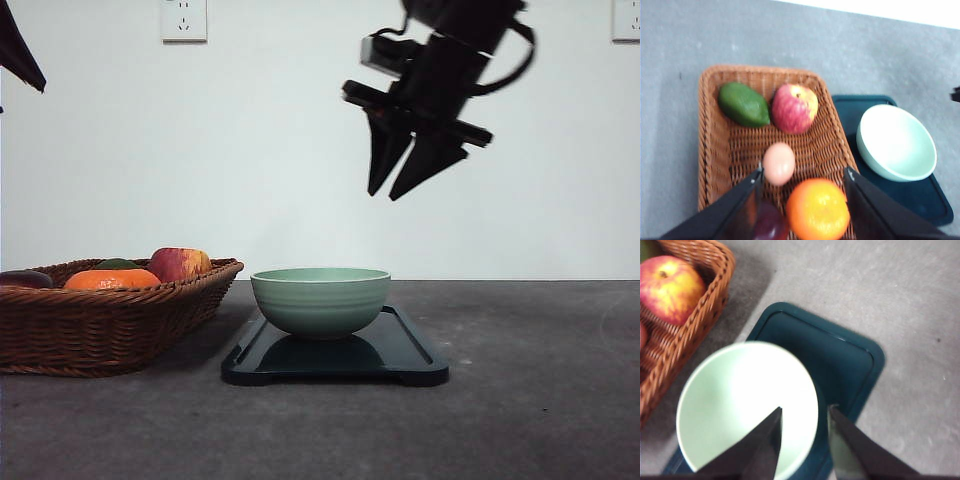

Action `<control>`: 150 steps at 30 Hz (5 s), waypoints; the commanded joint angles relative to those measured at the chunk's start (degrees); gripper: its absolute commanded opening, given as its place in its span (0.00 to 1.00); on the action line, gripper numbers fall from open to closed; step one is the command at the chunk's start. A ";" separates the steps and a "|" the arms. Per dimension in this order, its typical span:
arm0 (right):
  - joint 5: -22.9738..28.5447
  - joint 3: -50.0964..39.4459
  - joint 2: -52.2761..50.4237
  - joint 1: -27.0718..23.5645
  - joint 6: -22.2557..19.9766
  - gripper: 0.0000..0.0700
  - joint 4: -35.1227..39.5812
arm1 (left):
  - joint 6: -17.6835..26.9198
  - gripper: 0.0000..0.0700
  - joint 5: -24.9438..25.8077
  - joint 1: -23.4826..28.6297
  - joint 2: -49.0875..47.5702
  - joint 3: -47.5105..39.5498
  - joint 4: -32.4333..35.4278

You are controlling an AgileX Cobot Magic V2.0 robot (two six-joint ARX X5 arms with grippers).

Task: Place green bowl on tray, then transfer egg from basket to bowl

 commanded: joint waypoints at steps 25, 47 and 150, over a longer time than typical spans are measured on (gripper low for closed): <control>5.88 -46.50 -52.58 -0.58 -0.85 0.25 2.73 | -2.12 0.44 0.09 -0.65 0.94 1.46 -3.19; 8.06 -46.50 -56.14 -0.56 -0.99 0.25 3.85 | 8.70 0.56 -8.18 -9.51 36.46 27.02 -17.51; 10.60 -46.50 -56.14 -0.56 -1.01 0.25 4.66 | 5.86 0.24 -5.31 -23.98 50.67 50.58 -14.36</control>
